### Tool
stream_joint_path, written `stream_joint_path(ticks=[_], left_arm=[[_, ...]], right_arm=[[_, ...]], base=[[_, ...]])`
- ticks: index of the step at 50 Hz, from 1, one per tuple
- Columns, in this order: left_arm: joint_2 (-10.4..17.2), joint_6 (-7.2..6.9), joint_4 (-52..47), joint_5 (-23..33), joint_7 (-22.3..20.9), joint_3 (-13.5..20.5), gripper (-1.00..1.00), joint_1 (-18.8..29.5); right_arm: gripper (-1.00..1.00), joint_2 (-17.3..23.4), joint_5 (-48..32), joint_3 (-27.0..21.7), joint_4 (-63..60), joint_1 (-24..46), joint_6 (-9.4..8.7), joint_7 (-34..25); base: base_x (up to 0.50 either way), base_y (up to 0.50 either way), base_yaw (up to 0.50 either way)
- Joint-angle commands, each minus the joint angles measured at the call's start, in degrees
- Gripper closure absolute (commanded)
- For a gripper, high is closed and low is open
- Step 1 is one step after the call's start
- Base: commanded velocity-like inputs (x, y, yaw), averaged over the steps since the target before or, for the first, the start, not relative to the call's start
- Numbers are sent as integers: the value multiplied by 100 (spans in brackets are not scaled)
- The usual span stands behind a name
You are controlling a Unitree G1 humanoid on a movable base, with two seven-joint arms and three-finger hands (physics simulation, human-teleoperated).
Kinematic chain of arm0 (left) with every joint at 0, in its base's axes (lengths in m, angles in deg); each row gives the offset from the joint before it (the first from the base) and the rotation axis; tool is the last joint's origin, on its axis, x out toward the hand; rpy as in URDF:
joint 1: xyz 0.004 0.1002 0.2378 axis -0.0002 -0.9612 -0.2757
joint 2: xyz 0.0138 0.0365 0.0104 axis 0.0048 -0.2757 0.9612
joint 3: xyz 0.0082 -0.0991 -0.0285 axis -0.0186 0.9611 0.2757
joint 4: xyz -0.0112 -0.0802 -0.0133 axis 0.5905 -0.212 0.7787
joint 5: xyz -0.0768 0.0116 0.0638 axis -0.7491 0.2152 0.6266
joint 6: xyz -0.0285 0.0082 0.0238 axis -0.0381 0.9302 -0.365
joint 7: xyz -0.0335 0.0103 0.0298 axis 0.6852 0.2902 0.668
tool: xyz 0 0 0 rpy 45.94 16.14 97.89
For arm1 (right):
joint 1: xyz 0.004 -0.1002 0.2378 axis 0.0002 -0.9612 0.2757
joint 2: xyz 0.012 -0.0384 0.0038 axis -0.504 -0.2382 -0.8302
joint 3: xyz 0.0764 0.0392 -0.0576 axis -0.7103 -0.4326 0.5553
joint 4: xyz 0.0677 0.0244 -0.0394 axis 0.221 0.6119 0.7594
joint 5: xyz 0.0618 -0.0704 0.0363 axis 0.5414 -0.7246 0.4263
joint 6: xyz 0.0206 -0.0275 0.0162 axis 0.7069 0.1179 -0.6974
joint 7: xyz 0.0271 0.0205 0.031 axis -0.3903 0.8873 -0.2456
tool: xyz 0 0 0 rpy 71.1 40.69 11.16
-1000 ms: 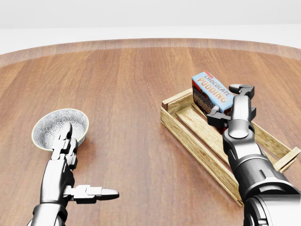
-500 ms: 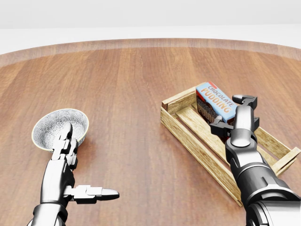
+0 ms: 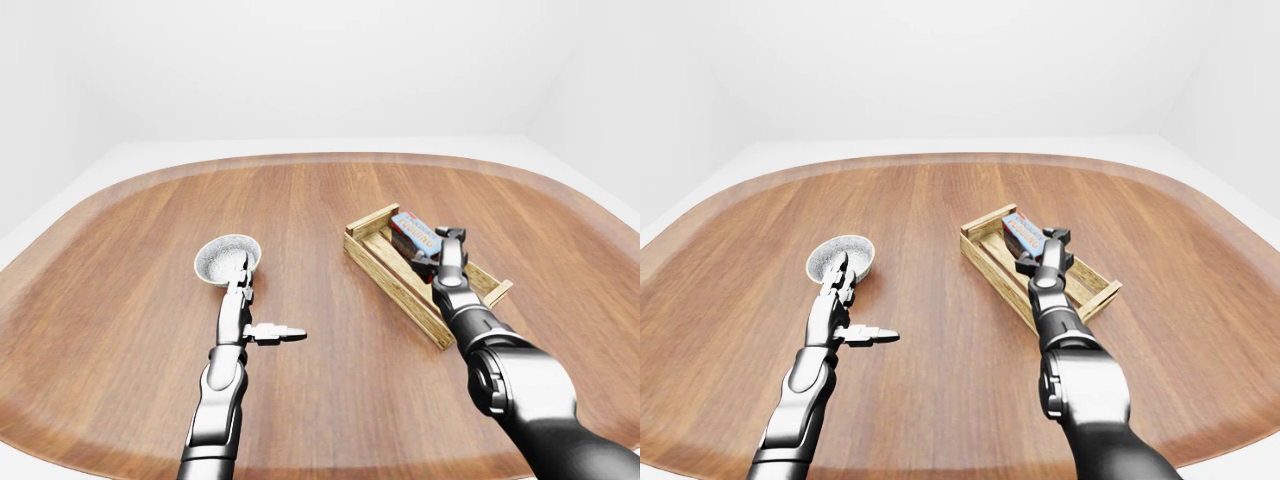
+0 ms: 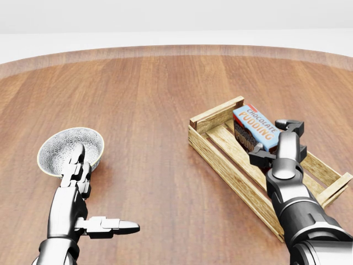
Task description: Pick up the chocolate pudding and put it in the tray.
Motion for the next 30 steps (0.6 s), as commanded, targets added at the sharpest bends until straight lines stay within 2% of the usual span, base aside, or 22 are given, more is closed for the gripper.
stream_joint_path(ticks=[1,6,12,17,30], left_arm=[[-6,-98,-95,-102,-69,12,-100,-24],[-6,-64,-65,-99,-73,11,-100,-25],[-9,-132,-164,-90,-74,-1,-100,-54],[-10,-74,-85,-85,-76,2,-100,-34],[-13,-76,-110,-80,-77,-5,-100,-55]], right_arm=[[100,24,-41,-38,20,-140,0,73],[100,20,-73,-66,33,-213,0,97],[100,-16,-101,-84,52,-326,0,123],[100,33,-132,-125,62,-358,0,149],[100,19,-194,-174,81,-478,0,193]], base=[[0,0,0],[0,0,0],[0,0,0],[0,0,0],[0,0,0]])
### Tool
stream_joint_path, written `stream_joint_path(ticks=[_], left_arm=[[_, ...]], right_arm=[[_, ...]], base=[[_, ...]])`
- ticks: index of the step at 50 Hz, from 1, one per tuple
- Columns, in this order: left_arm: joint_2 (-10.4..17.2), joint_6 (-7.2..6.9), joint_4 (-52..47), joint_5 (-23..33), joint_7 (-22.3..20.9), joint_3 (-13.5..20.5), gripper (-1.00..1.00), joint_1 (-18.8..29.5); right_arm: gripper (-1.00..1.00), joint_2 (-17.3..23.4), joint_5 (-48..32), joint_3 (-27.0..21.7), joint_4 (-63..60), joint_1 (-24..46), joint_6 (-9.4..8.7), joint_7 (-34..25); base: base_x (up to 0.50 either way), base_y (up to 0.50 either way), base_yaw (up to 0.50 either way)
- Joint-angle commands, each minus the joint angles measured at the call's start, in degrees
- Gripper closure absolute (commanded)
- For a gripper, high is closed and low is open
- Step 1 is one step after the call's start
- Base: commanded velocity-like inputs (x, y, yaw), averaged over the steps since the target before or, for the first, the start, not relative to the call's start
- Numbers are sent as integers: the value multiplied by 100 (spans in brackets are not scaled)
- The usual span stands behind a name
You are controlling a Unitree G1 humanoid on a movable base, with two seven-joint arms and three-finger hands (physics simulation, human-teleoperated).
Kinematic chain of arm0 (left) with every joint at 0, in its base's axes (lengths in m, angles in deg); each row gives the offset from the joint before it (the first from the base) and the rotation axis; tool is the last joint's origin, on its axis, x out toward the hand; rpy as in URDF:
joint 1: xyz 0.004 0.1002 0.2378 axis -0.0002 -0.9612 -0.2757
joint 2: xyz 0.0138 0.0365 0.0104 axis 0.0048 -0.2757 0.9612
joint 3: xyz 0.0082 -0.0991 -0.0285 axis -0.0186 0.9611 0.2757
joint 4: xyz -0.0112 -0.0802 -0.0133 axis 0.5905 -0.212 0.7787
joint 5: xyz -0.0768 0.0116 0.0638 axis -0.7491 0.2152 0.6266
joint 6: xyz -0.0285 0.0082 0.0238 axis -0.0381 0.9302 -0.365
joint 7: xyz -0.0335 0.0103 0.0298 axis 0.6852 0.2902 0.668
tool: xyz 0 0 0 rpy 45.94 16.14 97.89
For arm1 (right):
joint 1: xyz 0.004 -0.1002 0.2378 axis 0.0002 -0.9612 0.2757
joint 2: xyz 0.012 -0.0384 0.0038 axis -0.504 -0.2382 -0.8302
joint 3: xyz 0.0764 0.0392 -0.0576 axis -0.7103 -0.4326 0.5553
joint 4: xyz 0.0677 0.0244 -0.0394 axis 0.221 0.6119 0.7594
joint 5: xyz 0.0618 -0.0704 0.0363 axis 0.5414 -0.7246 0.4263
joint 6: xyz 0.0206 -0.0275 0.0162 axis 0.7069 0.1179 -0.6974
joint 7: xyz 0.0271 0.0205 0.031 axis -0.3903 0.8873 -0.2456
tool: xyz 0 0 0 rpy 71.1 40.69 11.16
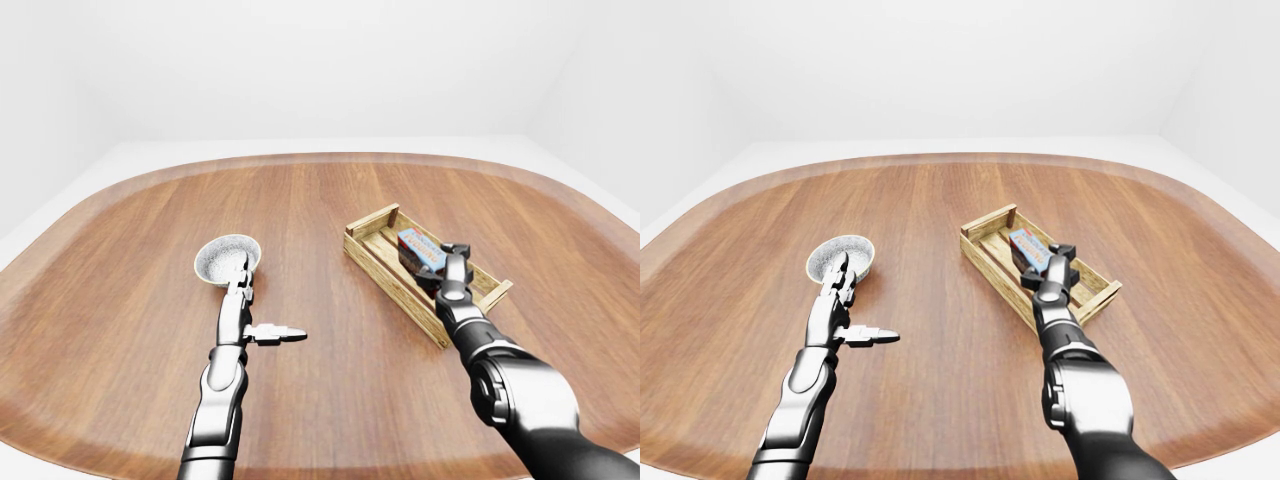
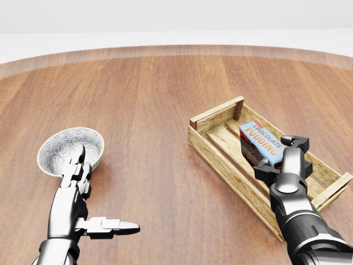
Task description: Pick up the chocolate pudding and put it in the tray.
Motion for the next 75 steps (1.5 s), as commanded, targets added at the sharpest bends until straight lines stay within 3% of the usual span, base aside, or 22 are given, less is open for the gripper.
stream_joint_path(ticks=[1,71,72,73,74,75], left_arm=[[-12,-94,-109,-92,-71,6,-100,-41],[-8,-100,-96,-96,-70,10,-100,-25],[-8,-98,-96,-97,-71,10,-100,-25],[-8,-100,-96,-97,-71,10,-100,-25],[-9,-99,-96,-97,-72,10,-100,-25],[-9,-97,-96,-96,-69,11,-100,-25]], right_arm=[[100,4,-69,-30,14,-123,0,65],[100,-5,-150,-100,35,-275,0,78],[95,-7,-149,-103,35,-281,0,83],[36,-8,-149,-103,34,-283,0,81],[11,-6,-145,-106,34,-281,0,82],[4,-5,-146,-106,35,-283,0,85]], base=[[0,0,0],[0,0,0],[0,0,0],[0,0,0],[0,0,0],[0,0,0]])
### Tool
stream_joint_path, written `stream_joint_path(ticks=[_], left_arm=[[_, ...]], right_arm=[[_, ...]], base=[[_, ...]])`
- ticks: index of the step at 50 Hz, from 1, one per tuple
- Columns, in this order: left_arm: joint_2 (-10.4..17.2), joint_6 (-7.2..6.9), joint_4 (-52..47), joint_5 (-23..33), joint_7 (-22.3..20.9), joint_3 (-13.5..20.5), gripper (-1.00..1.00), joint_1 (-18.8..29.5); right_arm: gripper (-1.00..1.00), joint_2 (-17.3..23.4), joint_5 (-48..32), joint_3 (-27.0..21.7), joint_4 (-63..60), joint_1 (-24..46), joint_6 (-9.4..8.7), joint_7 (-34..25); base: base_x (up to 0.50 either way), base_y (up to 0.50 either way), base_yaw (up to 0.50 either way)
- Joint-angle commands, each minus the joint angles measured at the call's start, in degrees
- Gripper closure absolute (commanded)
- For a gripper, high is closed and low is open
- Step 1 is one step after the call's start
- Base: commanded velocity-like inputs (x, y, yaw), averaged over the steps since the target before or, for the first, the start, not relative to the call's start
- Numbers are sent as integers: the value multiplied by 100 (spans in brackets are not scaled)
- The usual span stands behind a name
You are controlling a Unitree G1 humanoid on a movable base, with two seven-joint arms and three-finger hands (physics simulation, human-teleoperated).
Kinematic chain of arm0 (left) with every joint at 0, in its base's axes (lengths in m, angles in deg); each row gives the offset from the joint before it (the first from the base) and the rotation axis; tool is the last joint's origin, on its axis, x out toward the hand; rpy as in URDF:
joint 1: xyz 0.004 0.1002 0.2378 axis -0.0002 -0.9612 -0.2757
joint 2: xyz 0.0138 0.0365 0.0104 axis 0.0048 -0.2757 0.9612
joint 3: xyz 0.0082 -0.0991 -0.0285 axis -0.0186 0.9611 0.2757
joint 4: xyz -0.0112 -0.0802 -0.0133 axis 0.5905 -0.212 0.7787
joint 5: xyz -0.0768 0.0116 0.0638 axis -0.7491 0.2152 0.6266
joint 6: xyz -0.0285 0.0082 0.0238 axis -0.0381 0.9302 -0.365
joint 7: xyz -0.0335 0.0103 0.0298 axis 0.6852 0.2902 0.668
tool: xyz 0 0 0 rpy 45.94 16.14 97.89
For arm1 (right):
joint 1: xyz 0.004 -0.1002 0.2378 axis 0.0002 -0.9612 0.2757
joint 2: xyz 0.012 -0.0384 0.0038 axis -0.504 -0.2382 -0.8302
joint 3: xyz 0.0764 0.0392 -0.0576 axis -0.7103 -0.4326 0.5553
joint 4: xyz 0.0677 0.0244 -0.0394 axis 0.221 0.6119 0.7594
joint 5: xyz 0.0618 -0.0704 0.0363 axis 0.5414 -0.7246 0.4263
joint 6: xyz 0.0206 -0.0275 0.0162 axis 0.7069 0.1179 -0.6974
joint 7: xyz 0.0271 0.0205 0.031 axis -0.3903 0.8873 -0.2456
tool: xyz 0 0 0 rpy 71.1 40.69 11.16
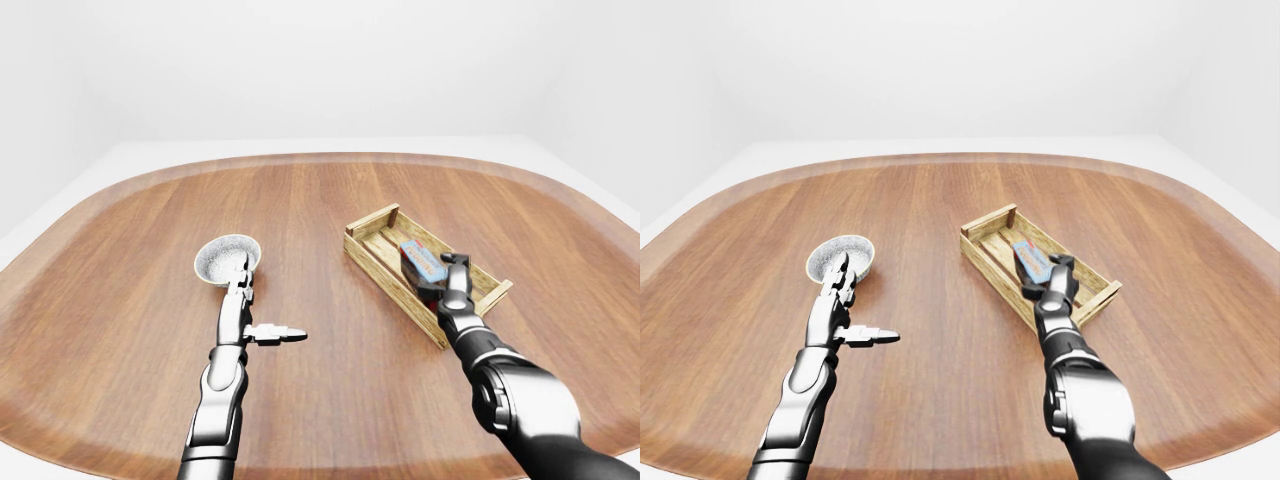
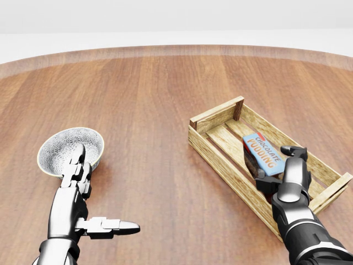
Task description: Pick up the chocolate pudding and put it in the tray.
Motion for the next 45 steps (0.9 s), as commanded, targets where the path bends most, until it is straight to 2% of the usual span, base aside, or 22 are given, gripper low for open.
stream_joint_path(ticks=[1,2,4,25,45], left_arm=[[-8,-102,-109,-97,-71,10,-100,-30],[-8,-105,-110,-98,-71,10,-100,-30],[-9,-107,-111,-98,-70,11,-100,-30],[-8,-107,-111,-99,-72,10,-100,-30],[-9,-105,-110,-99,-68,11,-100,-30]], right_arm=[[-24,1,-10,11,0,-24,0,13],[-44,2,-10,10,0,-21,0,16],[-100,2,-8,10,-2,-18,0,12],[-100,-6,71,12,-15,38,0,-64],[-100,103,510,144,-127,521,0,-295]], base=[[0,0,0],[0,0,0],[0,0,0],[0,0,0],[0,0,0]])
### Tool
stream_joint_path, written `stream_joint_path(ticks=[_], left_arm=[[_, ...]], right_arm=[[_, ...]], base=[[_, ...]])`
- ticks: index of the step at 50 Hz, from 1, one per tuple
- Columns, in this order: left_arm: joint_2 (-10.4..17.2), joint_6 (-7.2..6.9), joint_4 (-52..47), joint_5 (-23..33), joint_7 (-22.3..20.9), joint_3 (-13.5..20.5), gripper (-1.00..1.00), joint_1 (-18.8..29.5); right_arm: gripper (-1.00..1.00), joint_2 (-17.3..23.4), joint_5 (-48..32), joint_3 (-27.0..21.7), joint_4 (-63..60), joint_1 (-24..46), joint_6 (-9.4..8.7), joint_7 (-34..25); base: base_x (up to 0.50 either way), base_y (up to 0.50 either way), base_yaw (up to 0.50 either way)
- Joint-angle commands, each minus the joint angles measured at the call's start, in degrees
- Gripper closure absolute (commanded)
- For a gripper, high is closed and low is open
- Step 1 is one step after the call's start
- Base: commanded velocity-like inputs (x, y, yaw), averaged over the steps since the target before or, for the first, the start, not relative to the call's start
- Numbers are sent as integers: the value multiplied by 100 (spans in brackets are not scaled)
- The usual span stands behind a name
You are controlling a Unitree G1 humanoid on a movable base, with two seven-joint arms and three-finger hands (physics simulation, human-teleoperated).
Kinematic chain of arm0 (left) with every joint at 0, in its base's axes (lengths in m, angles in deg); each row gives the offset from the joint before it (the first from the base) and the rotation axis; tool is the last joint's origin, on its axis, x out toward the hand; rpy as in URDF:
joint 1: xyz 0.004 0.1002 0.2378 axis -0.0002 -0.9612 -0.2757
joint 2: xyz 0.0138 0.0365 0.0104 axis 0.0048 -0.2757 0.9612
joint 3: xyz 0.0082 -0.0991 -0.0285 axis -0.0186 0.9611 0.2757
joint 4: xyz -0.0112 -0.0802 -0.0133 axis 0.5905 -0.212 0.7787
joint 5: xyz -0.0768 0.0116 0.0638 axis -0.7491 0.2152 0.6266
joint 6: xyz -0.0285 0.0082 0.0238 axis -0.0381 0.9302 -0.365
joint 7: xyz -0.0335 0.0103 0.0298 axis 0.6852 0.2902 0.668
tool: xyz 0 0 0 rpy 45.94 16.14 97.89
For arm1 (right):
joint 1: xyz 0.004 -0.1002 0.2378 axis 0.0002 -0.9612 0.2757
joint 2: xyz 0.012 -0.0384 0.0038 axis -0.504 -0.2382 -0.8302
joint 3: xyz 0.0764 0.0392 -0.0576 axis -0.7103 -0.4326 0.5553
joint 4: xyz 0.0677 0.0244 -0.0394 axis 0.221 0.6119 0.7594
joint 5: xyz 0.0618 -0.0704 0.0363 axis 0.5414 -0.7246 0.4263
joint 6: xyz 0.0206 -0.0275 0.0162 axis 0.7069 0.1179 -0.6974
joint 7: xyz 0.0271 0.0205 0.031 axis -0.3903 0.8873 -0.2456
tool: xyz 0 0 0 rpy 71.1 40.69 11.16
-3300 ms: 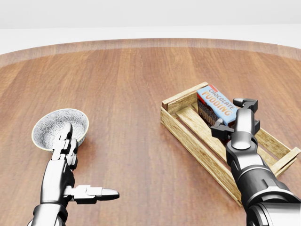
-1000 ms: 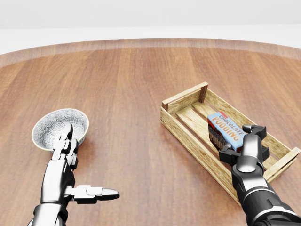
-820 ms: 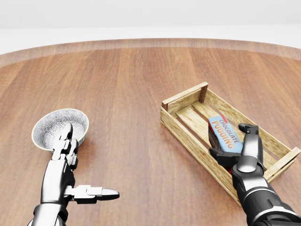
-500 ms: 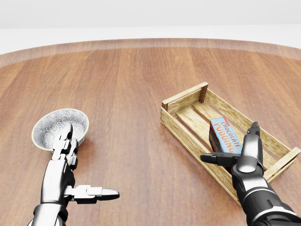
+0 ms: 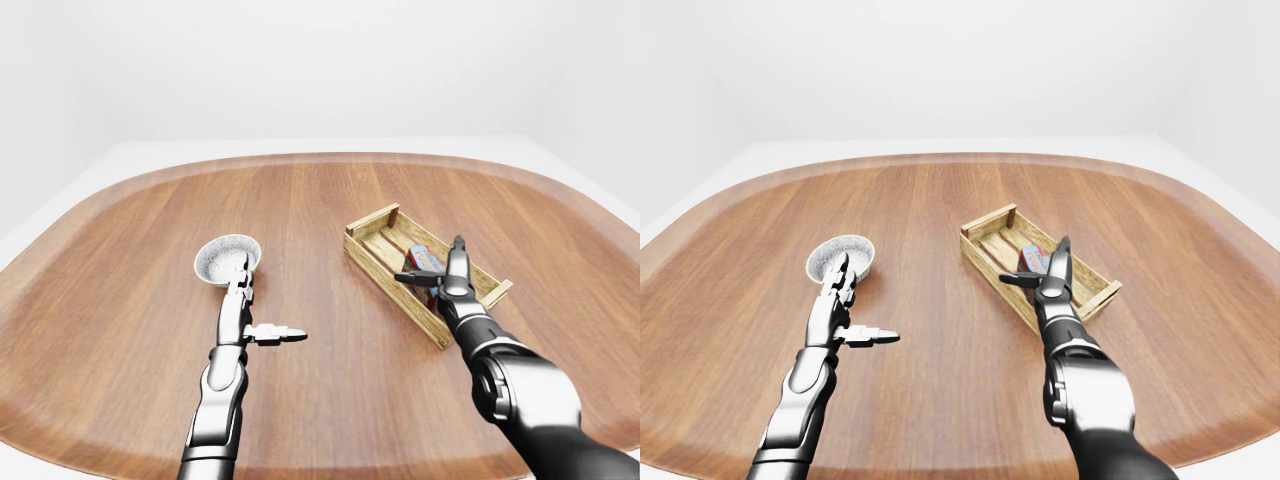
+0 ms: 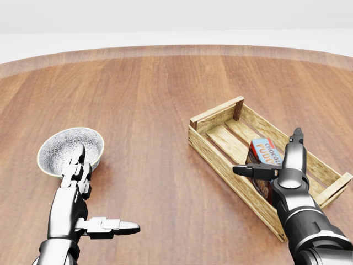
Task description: Pick up the chocolate pudding and put it in the tray.
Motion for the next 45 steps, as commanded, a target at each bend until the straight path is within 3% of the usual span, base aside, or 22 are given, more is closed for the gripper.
stream_joint_path(ticks=[1,45], left_arm=[[-8,-106,-110,-99,-71,9,-100,-29],[-8,-106,-110,-99,-69,9,-100,-29]], right_arm=[[-100,55,209,98,-58,238,0,-137],[-100,239,1023,380,-708,893,0,-530]], base=[[0,0,0],[0,0,0]])
